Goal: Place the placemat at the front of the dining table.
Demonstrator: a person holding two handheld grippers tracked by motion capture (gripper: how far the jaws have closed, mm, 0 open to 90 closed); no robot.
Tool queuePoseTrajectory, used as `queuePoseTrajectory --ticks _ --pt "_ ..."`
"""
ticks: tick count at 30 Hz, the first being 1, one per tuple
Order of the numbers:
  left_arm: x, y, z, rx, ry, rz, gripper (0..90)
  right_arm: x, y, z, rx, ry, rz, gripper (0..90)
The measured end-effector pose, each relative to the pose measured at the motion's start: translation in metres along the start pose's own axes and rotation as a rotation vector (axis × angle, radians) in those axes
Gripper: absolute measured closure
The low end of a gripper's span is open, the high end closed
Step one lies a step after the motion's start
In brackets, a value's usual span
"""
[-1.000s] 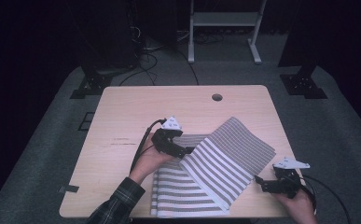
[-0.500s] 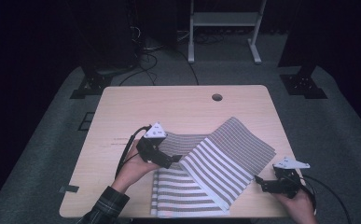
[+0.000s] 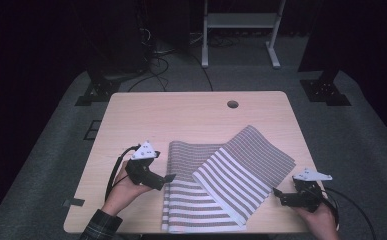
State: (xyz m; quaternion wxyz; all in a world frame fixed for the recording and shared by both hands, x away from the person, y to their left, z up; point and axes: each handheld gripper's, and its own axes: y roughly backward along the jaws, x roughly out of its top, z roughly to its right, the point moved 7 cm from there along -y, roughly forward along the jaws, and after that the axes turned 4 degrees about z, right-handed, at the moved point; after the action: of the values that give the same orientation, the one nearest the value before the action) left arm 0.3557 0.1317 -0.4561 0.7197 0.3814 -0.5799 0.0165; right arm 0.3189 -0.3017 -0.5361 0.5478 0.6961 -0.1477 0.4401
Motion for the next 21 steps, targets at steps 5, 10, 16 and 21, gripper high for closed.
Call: queuePoseTrajectory --ticks 5,10,16,21 --pt "-0.016 0.009 -0.007 0.028 0.008 -0.022 0.0 0.0 0.0 0.0 0.0 0.0 0.0 9.4" --pt "-0.032 0.017 -0.011 0.056 0.008 -0.051 0.0 0.0 0.0 0.0 0.0 0.0 0.0 9.4" --pt "-0.053 0.022 -0.016 0.08 0.004 -0.093 0.0 0.0 0.0 0.0 -0.001 0.0 0.0 9.4" --pt "-0.071 0.023 -0.018 0.104 -0.007 -0.139 0.0 0.0 0.0 0.0 -0.001 0.0 0.0 9.4"
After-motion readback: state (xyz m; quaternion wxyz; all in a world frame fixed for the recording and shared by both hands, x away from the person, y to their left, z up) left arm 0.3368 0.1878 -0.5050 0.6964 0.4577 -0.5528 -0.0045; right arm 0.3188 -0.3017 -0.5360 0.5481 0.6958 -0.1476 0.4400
